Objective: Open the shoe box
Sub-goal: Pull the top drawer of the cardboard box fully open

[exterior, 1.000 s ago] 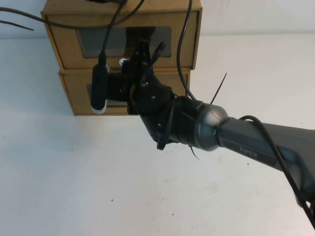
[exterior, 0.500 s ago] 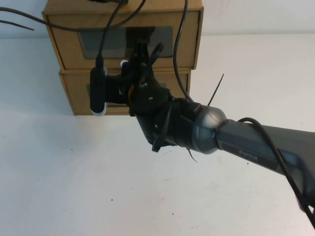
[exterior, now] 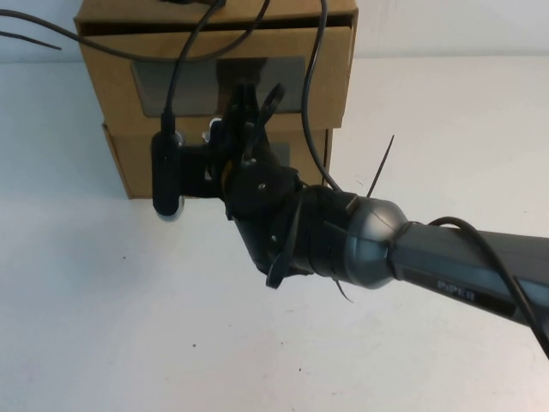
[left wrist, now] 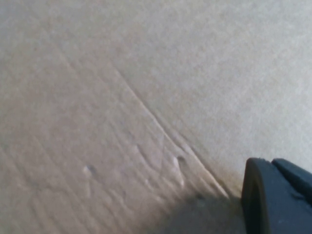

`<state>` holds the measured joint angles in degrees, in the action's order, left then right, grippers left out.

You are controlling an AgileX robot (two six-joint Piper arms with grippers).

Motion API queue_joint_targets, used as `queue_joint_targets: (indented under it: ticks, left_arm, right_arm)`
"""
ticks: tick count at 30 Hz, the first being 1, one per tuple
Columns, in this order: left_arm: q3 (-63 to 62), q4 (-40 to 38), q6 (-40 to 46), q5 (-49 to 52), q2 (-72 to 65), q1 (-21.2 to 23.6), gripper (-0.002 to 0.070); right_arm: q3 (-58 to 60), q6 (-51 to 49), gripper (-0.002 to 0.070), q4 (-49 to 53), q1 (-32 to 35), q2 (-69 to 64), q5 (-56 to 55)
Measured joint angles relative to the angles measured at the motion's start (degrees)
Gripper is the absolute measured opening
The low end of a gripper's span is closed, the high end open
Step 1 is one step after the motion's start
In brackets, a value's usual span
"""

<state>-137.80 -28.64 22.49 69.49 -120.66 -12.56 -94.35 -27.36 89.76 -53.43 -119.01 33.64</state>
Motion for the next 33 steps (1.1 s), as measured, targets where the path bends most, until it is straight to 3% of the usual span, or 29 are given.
queue_joint_targets:
  ticks: [8,17,26,33]
  left_arm:
    - [0.0,-0.2,0.0,0.0,0.0,0.0,-0.0005]
    - [0.0,-0.4,-0.1,0.1,0.0,0.0,-0.0005]
    - [0.0,-0.4,-0.2,0.1,0.0,0.0,-0.0005]
    - [0.0,-0.5,-0.2,0.1,0.0,0.0,-0.0005]
  right_arm:
    - [7.4,0.1,0.0004,-1.3,-3.1,5.2,1.7]
    - [16.8,0.1,0.0004,-9.8,-9.9,13.8,4.8]
    - [20.0,0.4,0.0004,-16.3,-17.0,16.6,12.3]
    - [22.1,1.2,0.0005,-19.4,-18.4,18.3,13.1]
